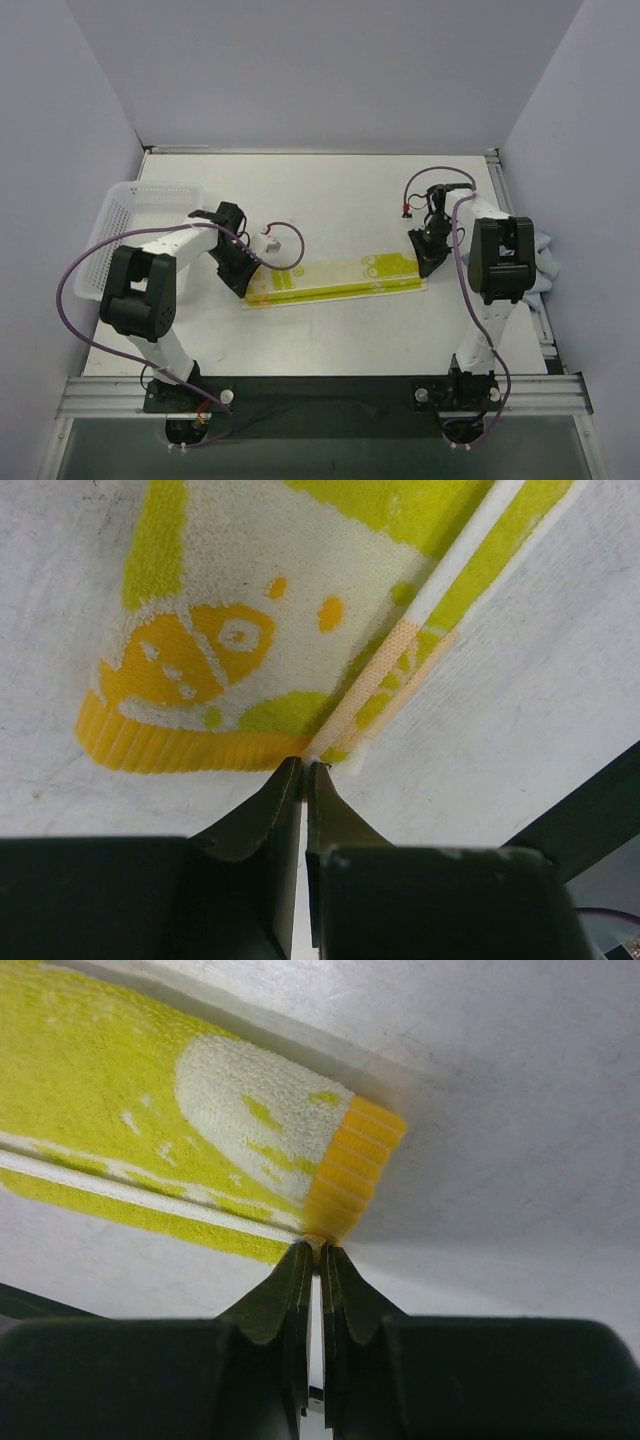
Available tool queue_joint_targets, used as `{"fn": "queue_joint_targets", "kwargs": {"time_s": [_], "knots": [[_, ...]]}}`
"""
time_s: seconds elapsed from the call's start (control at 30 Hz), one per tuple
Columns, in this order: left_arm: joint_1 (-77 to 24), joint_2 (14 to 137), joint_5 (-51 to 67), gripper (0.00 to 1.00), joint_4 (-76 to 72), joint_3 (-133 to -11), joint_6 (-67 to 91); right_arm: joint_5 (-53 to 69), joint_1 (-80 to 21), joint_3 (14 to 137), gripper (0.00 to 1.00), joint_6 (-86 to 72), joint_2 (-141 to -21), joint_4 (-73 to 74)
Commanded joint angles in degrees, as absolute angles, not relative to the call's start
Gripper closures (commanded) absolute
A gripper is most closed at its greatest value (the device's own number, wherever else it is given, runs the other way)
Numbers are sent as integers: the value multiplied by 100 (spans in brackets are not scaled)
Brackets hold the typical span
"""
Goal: Roll the towels
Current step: Fold the towel
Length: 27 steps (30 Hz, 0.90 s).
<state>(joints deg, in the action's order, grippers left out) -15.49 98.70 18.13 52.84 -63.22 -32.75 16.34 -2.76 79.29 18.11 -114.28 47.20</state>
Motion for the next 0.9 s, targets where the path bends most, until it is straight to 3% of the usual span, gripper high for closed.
{"fn": "queue_joint_targets", "kwargs": {"time_s": [0.0,0.07,0.13,0.2,0.33,0.57,0.67,0.73,0.87], "knots": [[-1547,9905,1608,100,5063,-6275,-3208,1318,-290,7858,100,1898,-11452,4834],[-1547,9888,1608,95,5054,-6284,-3199,1301,-281,7840,100,1907,-11443,4843],[-1547,9818,1669,84,5106,-6293,-3217,1301,-281,7831,94,1890,-11417,4852],[-1547,9678,1775,79,5176,-6328,-3260,1327,-281,7814,87,1898,-11312,4887],[-1547,9405,1881,76,5343,-6293,-3366,1380,-273,7770,86,1951,-11022,4966],[-1547,9211,1995,78,5449,-6249,-3402,1520,-273,7805,92,1934,-10889,5080],[-1547,9290,2048,93,5449,-6354,-3314,1547,-272,7857,100,1890,-10960,5071],[-1521,9360,2057,100,5414,-6468,-3217,1547,-264,8006,100,1846,-10995,5071],[-1345,9439,2056,100,5432,-6977,-3182,1503,-220,8621,100,1793,-11021,5097]]}}
